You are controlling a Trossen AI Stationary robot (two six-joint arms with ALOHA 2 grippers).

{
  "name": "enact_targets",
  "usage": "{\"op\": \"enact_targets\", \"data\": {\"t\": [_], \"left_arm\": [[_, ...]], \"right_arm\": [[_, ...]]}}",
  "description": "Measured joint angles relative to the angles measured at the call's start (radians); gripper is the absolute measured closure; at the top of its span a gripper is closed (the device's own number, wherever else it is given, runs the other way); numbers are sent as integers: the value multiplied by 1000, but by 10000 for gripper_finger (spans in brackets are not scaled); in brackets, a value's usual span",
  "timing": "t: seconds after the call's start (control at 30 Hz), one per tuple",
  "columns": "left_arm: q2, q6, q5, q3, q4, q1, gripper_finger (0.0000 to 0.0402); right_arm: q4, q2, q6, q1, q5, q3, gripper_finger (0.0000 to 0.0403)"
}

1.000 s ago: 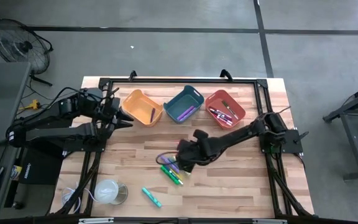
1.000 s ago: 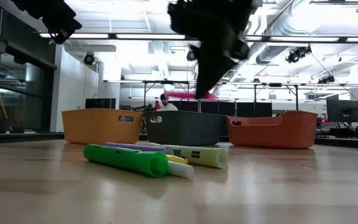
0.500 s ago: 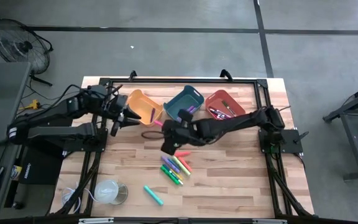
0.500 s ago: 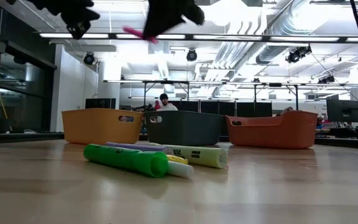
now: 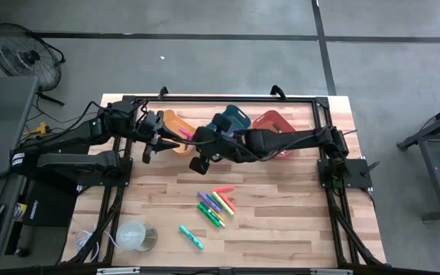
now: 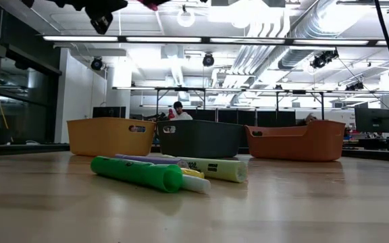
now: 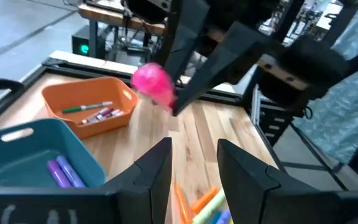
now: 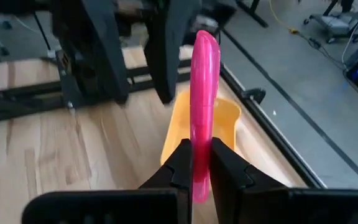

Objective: Pick & Place Markers
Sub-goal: Put the pink pen into the yellow bin

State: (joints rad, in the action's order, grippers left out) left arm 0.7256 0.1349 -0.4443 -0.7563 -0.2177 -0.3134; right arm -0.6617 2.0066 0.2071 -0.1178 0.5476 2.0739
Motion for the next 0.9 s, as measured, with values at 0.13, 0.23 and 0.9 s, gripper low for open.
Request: {"op": "enact_targets", "data": {"t": [0.13, 0.23, 0.9], "left_arm": [[18, 0, 16, 0, 44, 0, 276], [34, 0, 17, 0, 90, 0, 276], [65, 4, 21, 1, 238, 0, 276]], "right_arm": [[40, 0, -18, 2, -11, 9, 380], [81, 0, -31, 7, -45, 9, 380], [97, 0, -51, 10, -52, 9, 381]]}}
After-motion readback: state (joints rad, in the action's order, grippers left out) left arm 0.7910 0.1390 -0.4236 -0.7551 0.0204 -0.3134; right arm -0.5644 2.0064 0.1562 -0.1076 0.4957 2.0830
